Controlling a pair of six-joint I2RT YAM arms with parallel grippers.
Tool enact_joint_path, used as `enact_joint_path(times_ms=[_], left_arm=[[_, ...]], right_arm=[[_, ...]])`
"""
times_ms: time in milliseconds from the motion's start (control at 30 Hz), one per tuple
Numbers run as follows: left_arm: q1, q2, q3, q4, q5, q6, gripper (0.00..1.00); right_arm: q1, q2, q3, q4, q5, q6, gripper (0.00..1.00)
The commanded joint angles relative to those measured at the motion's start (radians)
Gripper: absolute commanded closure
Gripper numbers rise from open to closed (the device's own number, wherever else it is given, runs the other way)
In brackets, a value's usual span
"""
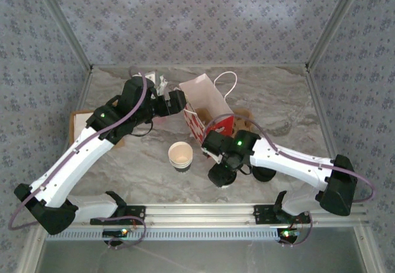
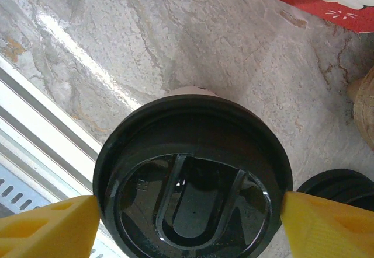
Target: Pack the takeout coffee
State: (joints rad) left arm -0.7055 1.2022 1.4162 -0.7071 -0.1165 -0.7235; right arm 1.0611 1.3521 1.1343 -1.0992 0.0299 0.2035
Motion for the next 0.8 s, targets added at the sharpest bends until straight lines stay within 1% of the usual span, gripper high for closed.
enact_joint_path(times_ms=[0,200,300,433,533,767], left_arm=[[0.009,-0.011,0.001,0.004,0.017,0.013,0.00],[0.010,-0.005,0.000,0.008,0.022,0.010,0.00],[0.009,-0.002,0.003,0.008,0.023,0.011,0.00],[0.009,-0.001,0.003,0.008,0.024,0.011,0.01],[0.009,-0.001,0.003,0.009,0.024,0.010,0.01],[0.010,0.002,0.006,0.009,0.026,0.009,0.00]], right_arm=[[-0.007,0.006,0.019,-0.005,-0.010,-0.018,0.18],[-0.016,0.010,0.009,0.004,-0.015,-0.016,0.17],[-0.015,0.011,0.006,0.009,-0.021,-0.016,0.14],[-0.016,0.015,-0.003,0.016,-0.021,-0.016,0.15],[-0.016,0.018,-0.008,0.021,-0.024,-0.014,0.18],[-0.015,0.024,-0.016,0.028,0.002,-0.014,0.18]])
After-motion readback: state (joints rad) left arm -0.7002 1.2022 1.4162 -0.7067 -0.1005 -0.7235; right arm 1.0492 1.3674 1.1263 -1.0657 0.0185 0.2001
